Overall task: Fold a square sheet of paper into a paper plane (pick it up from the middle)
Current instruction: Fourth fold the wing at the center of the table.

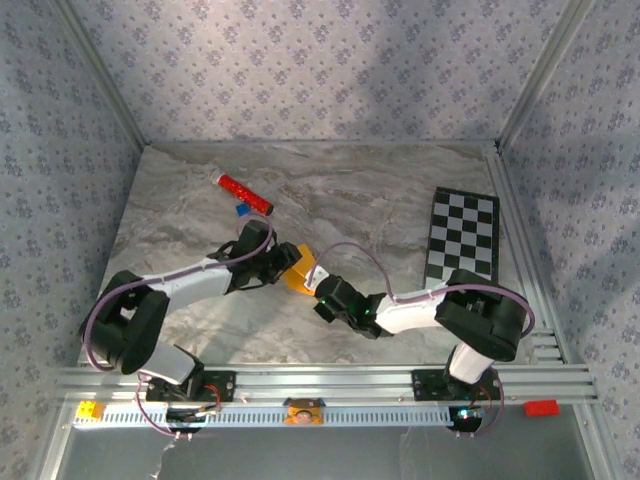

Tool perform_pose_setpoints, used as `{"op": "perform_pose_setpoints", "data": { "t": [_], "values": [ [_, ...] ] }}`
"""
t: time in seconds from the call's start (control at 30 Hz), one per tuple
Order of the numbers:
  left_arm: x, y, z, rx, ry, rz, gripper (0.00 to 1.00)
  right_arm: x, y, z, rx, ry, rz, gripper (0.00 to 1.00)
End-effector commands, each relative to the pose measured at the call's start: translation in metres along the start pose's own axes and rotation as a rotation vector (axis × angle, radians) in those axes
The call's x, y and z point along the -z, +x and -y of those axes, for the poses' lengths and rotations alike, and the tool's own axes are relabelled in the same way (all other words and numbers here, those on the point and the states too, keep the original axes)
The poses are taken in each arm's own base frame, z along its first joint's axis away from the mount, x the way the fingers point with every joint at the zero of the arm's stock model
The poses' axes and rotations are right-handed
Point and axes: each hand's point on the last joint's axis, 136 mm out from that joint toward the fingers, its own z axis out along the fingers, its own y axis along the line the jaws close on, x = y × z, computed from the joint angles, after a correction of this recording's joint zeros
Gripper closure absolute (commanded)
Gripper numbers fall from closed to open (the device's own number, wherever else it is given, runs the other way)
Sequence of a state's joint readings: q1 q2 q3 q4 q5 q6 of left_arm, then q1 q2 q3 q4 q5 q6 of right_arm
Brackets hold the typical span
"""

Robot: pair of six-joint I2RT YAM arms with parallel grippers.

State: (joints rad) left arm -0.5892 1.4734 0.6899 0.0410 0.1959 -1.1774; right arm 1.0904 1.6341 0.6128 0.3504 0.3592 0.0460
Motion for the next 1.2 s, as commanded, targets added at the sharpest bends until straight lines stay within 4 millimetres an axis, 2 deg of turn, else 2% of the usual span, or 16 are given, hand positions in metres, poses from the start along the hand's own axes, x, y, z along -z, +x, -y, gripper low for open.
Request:
{"op": "perform_pose_setpoints", "data": {
  "t": [0.0, 0.13, 0.47, 0.67, 1.07, 1.17],
  "values": [
    [-0.002, -0.003, 0.008, -0.001, 0.008, -0.017, 0.54, 0.005, -0.007, 0.005, -0.044, 0.003, 0.034, 0.92],
    [-0.003, -0.003, 0.012, -0.007, 0.015, -0.027, 0.65, 0.006, -0.008, 0.007, -0.051, 0.005, 0.039, 0.91],
    [-0.002, -0.003, 0.013, -0.01, 0.0, -0.04, 0.85, 0.009, -0.008, 0.012, -0.058, 0.017, 0.043, 0.86],
    [0.0, 0.0, 0.021, -0.016, 0.012, -0.065, 0.88, 0.007, 0.0, 0.017, -0.056, 0.043, 0.02, 0.79],
    [0.003, -0.002, 0.023, -0.02, 0.015, -0.061, 0.9, 0.004, 0.0, 0.02, -0.041, 0.067, 0.006, 0.77],
    [0.004, -0.002, 0.024, -0.022, 0.018, -0.058, 0.93, 0.005, 0.001, 0.02, -0.03, 0.068, 0.005, 0.75]
  ]
}}
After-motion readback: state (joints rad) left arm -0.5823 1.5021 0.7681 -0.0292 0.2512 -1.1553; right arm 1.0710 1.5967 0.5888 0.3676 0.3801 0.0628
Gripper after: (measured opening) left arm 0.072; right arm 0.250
